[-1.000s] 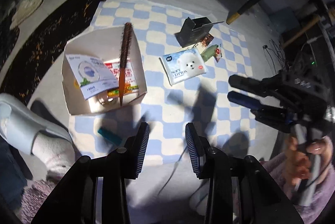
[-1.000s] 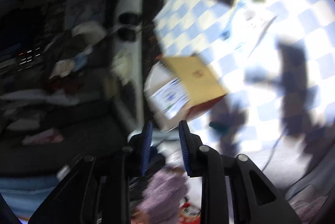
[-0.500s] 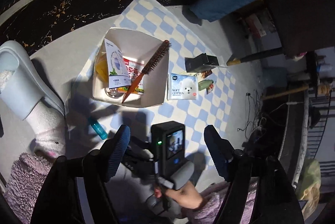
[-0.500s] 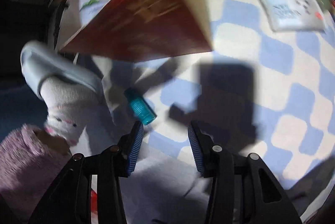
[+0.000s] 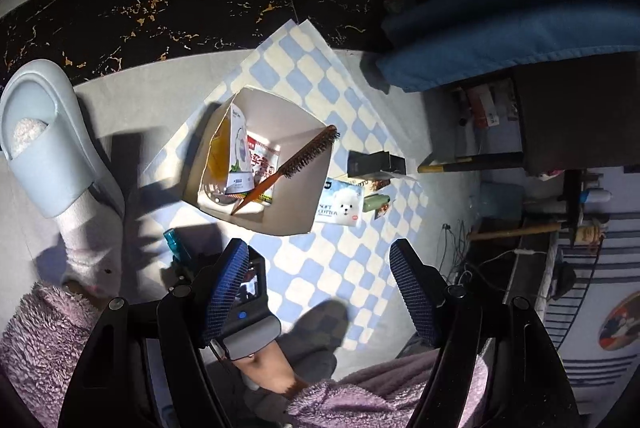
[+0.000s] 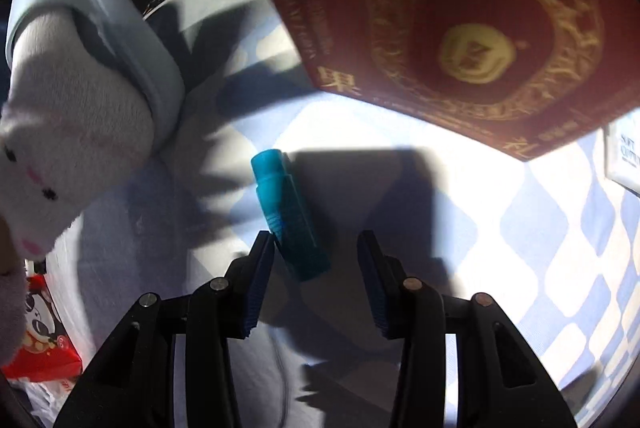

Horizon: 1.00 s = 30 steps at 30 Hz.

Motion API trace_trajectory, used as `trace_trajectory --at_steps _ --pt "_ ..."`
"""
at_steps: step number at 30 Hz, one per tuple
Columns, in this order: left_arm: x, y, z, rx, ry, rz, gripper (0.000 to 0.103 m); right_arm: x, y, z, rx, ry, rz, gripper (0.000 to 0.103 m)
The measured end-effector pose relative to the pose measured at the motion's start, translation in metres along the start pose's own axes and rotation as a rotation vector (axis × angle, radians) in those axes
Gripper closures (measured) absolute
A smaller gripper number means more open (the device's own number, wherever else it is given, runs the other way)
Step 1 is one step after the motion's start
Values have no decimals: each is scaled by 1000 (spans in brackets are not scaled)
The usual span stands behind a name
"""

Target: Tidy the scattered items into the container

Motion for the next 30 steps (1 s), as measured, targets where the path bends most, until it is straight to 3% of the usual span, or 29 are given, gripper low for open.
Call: trace_trajectory --at_steps 2,6,8,13,19,23,27,30 --pt "3 8 -3 -26 6 4 31 3 7 -2 -49 -8 -20 77" --pt "6 16 -5 -93 1 -1 31 5 6 -12 -81 51 -28 78" --pt "1 12 -2 -119 -13 -4 31 0 -8 -20 -11 78 -26 79" --pt "10 -11 -4 -113 -20 -22 31 -51 -58 -37 302 91 95 79" --pt "51 -44 -24 -28 61 -44 31 -169 -102 -49 472 -134 222 79" --pt "87 -53 -39 -29 148 -20 31 -240 -145 -52 575 -317 222 79" --pt "112 -70 -38 -101 166 -137 31 -285 -177 -28 618 -418 264 79" --pt "119 -86 -28 -53 160 -223 31 -301 -172 -17 561 -460 223 79"
Point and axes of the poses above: each gripper's, at about its wrist camera, not at the fingertips, and x roughly the way its jaws point, y to its left, z to its top, the point moved 6 cm from there along x, roughly the way its jaws point, and after that the axes turned 11 degrees about -z, right-handed, at the moved point
